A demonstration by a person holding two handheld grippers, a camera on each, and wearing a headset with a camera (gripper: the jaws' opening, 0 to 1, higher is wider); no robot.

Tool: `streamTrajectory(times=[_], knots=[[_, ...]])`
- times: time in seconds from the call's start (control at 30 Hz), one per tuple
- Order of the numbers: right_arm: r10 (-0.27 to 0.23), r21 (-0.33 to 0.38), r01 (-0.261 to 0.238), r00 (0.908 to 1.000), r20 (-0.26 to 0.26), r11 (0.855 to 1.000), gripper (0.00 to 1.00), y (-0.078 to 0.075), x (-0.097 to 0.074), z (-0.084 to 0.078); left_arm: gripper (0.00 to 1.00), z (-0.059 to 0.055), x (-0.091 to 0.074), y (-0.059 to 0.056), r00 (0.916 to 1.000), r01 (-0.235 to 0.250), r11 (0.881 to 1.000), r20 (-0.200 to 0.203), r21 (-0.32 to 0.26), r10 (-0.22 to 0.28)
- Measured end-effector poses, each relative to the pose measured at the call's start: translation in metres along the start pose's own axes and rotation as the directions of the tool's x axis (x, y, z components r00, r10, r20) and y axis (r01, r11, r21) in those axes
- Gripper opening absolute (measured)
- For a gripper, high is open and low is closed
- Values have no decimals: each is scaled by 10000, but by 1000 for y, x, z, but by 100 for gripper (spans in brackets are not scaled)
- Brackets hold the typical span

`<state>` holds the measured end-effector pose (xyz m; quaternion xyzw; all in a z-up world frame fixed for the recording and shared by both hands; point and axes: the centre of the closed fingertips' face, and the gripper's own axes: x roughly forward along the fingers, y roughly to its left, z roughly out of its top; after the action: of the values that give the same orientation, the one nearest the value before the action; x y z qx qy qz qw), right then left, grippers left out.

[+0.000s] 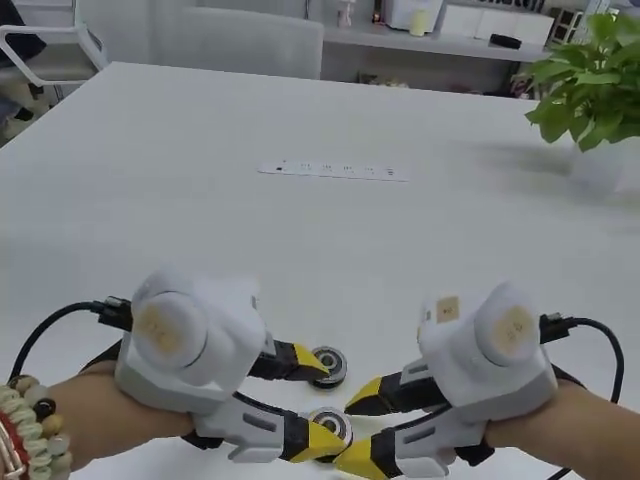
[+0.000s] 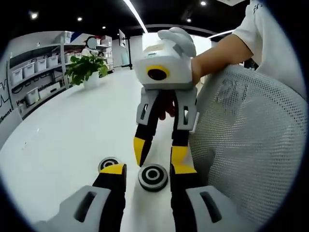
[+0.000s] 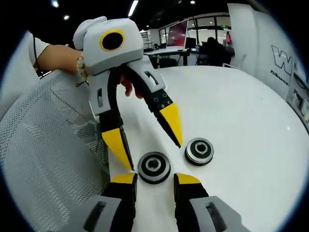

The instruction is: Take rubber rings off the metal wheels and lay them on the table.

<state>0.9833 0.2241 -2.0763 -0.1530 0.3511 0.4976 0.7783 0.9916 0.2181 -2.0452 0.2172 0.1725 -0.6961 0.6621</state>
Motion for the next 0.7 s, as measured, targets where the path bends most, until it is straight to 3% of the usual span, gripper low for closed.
streamTrajectory(times=[0.13,0.2,0.43,0.7], knots=[[7,80,-7,10000,-1,10000,26,0,0,0,26,-12,5,-4,9991,210,9996,-358,-166,-216],[19,42,-19,10000,-27,10000,25,0,0,-1,23,-14,6,-6,9984,327,9994,-459,76,-323],[99,-6,-99,9999,-38,10000,22,1,1,-2,12,-13,7,-7,9991,342,9994,-268,-62,-344],[100,-209,-101,9999,-61,9997,20,1,1,-2,10,-13,5,-5,9992,401,9991,76,159,-403]])
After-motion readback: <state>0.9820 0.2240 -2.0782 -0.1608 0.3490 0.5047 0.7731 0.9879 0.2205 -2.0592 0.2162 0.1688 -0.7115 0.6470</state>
